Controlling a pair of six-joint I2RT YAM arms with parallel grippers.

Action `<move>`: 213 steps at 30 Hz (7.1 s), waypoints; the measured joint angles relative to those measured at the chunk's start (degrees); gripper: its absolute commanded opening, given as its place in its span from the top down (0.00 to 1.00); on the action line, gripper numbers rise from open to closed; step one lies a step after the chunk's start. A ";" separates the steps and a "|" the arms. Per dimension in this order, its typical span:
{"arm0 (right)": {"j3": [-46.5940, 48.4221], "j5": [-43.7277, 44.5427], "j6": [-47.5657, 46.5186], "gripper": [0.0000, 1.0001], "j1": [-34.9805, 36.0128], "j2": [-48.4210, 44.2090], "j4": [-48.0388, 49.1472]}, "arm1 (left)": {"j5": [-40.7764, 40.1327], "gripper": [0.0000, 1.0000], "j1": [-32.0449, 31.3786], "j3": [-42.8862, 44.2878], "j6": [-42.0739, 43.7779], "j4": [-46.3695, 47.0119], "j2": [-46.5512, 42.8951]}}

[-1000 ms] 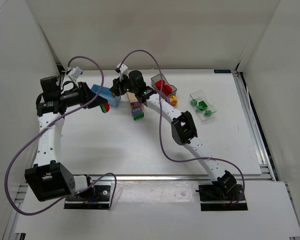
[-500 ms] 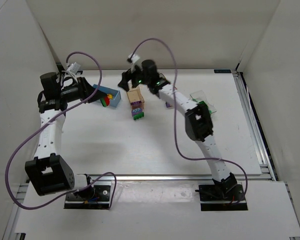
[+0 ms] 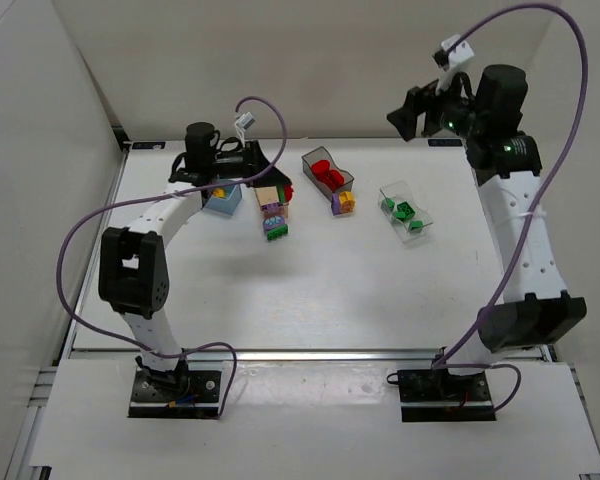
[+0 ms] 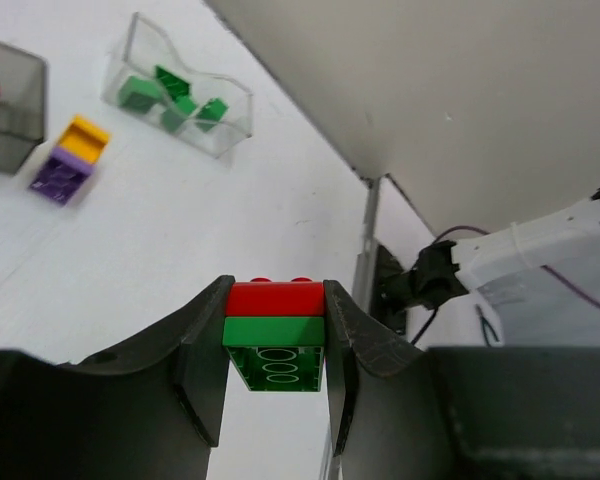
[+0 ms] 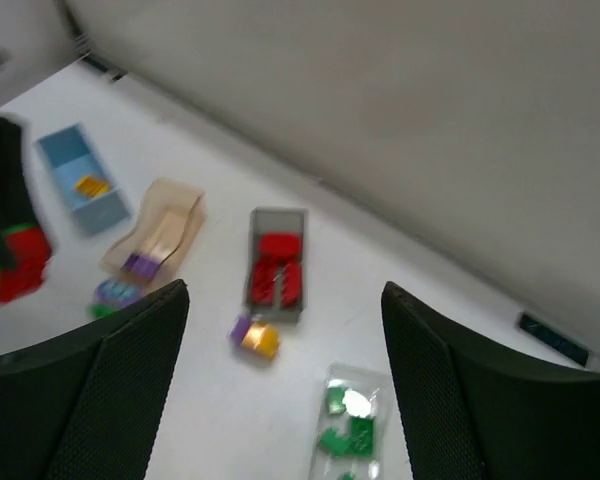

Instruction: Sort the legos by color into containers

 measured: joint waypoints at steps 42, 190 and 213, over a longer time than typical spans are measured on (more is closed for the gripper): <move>-0.66 -45.27 32.54 0.47 18.86 22.47 10.21 | 8.83 0.90 -2.95 0.92 -45.05 46.90 4.39; 17.84 2.73 5.20 0.95 9.64 45.44 -5.90 | -1.36 0.90 10.54 -5.79 -3.02 -2.45 -14.91; 20.70 6.32 3.41 0.10 10.71 50.27 -7.23 | -1.73 0.90 11.19 -5.75 -2.62 -4.02 -14.27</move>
